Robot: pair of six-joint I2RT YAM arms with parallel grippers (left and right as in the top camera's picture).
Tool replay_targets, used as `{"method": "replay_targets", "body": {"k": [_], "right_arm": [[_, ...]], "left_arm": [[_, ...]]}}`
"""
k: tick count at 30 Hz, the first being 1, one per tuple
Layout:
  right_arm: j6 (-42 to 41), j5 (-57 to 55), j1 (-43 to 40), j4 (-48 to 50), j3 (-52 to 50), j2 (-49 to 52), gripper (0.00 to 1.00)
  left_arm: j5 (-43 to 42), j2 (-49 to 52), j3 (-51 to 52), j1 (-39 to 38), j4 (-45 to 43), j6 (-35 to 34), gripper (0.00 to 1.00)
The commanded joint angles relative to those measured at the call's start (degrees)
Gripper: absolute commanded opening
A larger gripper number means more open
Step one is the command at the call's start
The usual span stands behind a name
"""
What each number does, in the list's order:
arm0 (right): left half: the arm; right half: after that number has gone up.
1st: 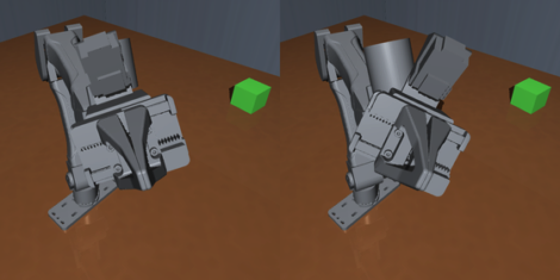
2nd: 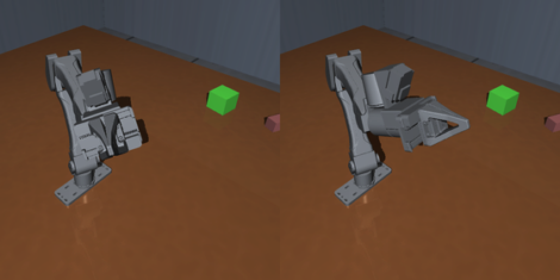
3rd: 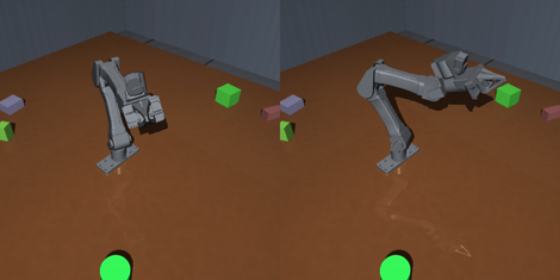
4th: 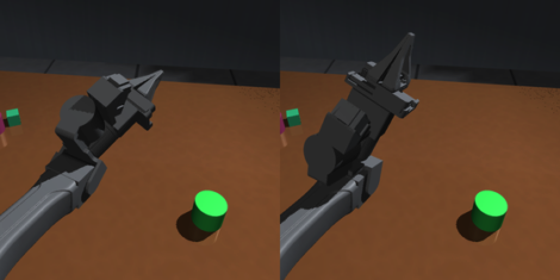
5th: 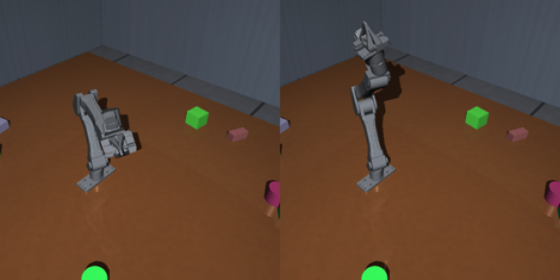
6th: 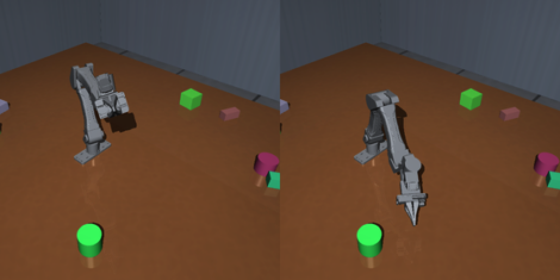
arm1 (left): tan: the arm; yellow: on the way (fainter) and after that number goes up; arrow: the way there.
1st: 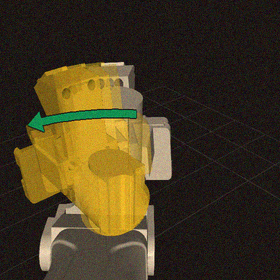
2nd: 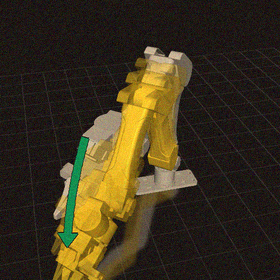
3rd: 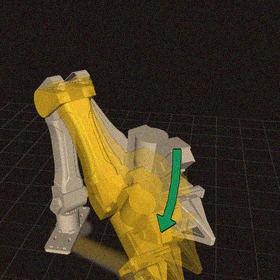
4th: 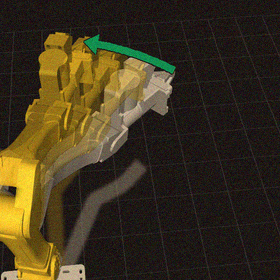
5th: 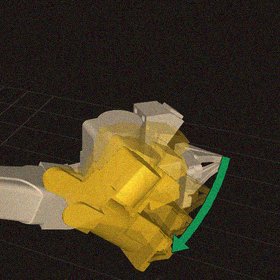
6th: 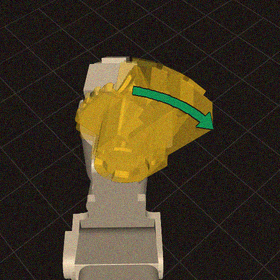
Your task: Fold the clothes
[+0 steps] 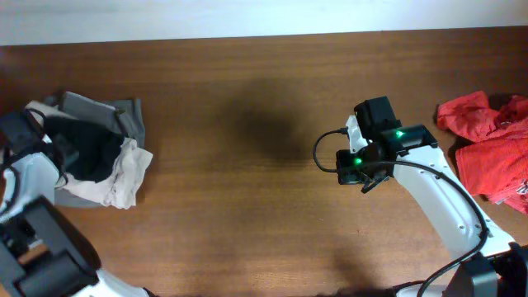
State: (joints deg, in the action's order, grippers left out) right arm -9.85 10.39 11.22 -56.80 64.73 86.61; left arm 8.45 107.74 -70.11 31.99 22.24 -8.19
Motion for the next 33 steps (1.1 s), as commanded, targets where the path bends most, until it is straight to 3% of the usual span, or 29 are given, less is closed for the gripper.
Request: {"method": "replay_targets", "body": {"k": [1,6,12,14,18,20,26,29,33], "right_arm": [[0.6,-0.1,0.0,-0.1,0.6,-0.4,0.04],[0.6,-0.1,0.0,-0.2,0.6,-0.4,0.04],[0.7,-0.1,0.0,-0.2,0.6,-0.4,0.04],[1.1,-0.1,0.0,0.0,0.8,-0.5,0.04],[2.6,-0.1,0.0,0.0,3.5,-1.9,0.04],[2.6,-0.1,0.0,0.0,6.0,-3.3,0.04],[3.7,-0.1,0.0,0.0,13.2,-8.9,0.06],[3.7,-0.1,0.0,0.0,14.4,-11.1,0.06],[3.7,-0.1,0.0,-0.9,14.4,-13.4,0.06]], "left_arm": [[-0.7,6.0,1.1,0.2,3.3,-2.5,0.1],[-3.0,7.1,0.8,0.2,4.5,-2.5,0.09],[-9.6,-3.7,-4.4,0.2,10.7,-2.4,0.11],[-11.7,-9.4,-7.0,0.1,13.4,-2.3,0.17],[-23.6,-21.3,-11.2,-0.8,15.2,5.9,0.45],[-27.8,-26.6,-12.3,-1.9,16.5,9.9,0.52],[-25.6,-35.5,-12.5,-7.0,24.3,15.6,0.54],[-19.6,-34.3,-11.3,-9.6,26.5,15.5,0.54],[-19.1,-28.4,-7.5,-11.2,22.9,14.0,0.53]]}}
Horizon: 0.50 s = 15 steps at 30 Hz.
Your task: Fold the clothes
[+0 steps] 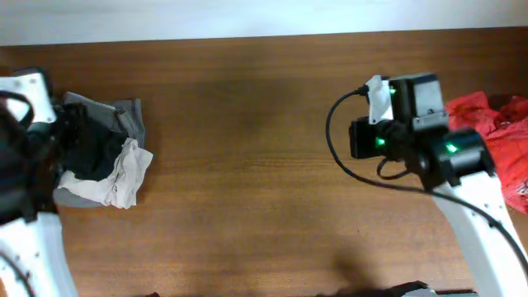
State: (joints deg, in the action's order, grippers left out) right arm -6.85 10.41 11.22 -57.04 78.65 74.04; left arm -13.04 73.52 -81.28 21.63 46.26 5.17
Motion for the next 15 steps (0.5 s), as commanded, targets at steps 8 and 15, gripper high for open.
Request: {"method": "replay_targets", "body": {"k": [8,15], "right_arm": [[1.1,-0.4,0.0,-2.6,0.5,-7.0,0.07],[1.1,-3.9,0.0,-2.8,0.5,-11.2,0.09]], "left_arm": [[1.7,25.7,5.7,-1.7,-8.4,1.8,0.36],[-3.8,34.7,5.7,-5.6,-5.0,1.8,0.25]]}}
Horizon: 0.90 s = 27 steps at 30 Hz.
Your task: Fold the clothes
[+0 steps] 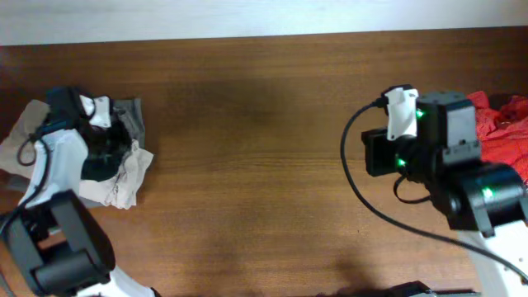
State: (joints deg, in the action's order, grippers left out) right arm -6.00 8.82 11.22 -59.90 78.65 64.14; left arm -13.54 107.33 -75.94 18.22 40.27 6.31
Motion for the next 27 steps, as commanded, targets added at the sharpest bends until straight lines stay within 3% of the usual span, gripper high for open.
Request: {"method": "replay_targets", "body": {"k": [1,8,14,21,23,25,26,27], "right_arm": [[0.2,-2.5,0.0,0.0,0.5,-1.6,0.09],[0.2,-2.5,0.0,0.2,0.5,-1.7,0.09],[0.2,-2.4,0.0,0.3,0.5,-2.2,0.1],[0.3,-2.4,0.0,0.3,1.7,-7.1,0.23],[0.3,-2.4,0.0,0.3,2.5,-9.7,0.29],[0.3,-2.4,0.0,0.3,3.3,-12.2,0.44],[0.3,-2.4,0.0,0.3,3.4,-13.5,0.59],[0.3,-2.4,0.0,0.3,3.4,-14.7,0.7]], "left_arm": [[-3.3,0.9,0.3,-3.0,1.8,0.6,0.25],[-3.2,-5.7,-2.6,-7.0,7.6,-0.5,0.25],[-3.0,-20.2,-9.7,-7.2,15.6,-0.6,0.31],[-0.2,-40.2,-10.6,-7.2,19.9,-0.6,0.33],[-0.1,-45.2,-10.6,-7.2,21.6,-0.6,0.41],[-0.1,-50.0,-10.5,-7.2,23.6,-0.6,0.55],[0.0,-52.2,-10.4,-7.2,24.5,-0.6,0.67],[0.3,-53.9,-10.4,-7.2,25.2,-0.6,0.87]]}}
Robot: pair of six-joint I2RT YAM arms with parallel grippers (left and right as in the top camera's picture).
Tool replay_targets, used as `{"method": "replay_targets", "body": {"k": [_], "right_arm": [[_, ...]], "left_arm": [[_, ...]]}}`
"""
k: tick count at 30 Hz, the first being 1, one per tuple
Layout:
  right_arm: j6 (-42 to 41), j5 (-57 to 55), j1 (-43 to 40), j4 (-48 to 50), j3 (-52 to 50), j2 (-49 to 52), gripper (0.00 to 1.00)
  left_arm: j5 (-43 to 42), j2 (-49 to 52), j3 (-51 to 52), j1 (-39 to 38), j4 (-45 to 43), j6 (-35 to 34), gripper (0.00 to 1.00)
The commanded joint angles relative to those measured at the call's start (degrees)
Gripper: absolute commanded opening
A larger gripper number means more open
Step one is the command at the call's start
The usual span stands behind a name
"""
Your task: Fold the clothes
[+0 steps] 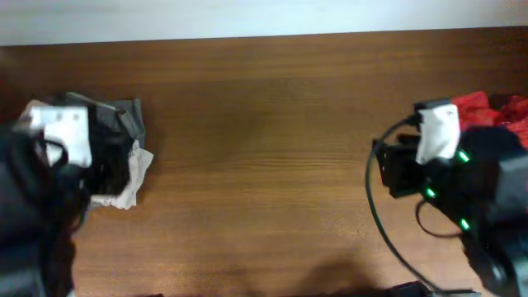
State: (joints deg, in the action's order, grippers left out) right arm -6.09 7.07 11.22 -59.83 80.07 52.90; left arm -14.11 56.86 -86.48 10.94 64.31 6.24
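Note:
A pile of clothes lies at the table's left edge, with a grey garment (129,111) at its back and a white one (132,175) at its front right. My left arm (62,132) looms large and blurred over most of the pile. Its gripper's dark end sits on the pile and the fingers cannot be made out. Red clothes (495,106) lie bunched at the far right edge. My right arm (441,177) stands high, just left of and in front of the red clothes. It hides its own fingers.
The brown wooden table (264,148) stretches between the two piles. A pale wall strip (264,16) runs along the table's back edge. A black cable (375,223) loops from the right arm toward the front.
Both arms appear larger and closer to the camera. The right arm has shifted further right and toward the front. The left arm covers more of the left pile. The garments lie as before.
First the left arm's end was on the left pile and the right arm was at mid-right, clear of the red clothes. At each later moment the right arm stood higher and nearer the red clothes. The left arm stayed over its pile, and a beige patch that showed left of it is now hidden.

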Motion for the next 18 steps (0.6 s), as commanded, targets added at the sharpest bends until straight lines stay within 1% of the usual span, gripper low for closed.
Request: {"method": "replay_targets", "body": {"k": [1,2,3,4,9,15,18], "right_arm": [[0.3,-0.7,0.0,0.2,2.0,-4.6,0.76],[0.3,-0.7,0.0,0.2,2.0,-5.6,0.79],[0.3,-0.6,0.0,0.2,2.0,-6.5,0.87],[0.3,-0.7,0.0,0.2,2.0,-7.3,0.99],[0.3,-0.7,0.0,0.0,2.0,-9.2,0.99],[0.1,1.9,0.0,-2.8,2.0,-9.2,0.99],[0.1,3.1,0.0,-3.0,2.0,-9.2,0.99]], "left_arm": [[1.7,-5.0,0.1,0.1,1.9,-0.6,0.99],[2.4,-6.3,0.1,0.1,2.3,-0.5,0.99],[2.8,-7.2,0.1,0.1,2.6,-0.5,0.99],[3.4,-8.1,0.1,0.1,2.8,-0.5,0.99],[3.4,-9.6,0.1,0.1,5.1,-0.6,0.99],[1.5,-9.1,0.1,0.1,2.2,-0.5,0.99],[1.5,-9.1,0.1,0.1,2.7,-0.5,0.99]]}}
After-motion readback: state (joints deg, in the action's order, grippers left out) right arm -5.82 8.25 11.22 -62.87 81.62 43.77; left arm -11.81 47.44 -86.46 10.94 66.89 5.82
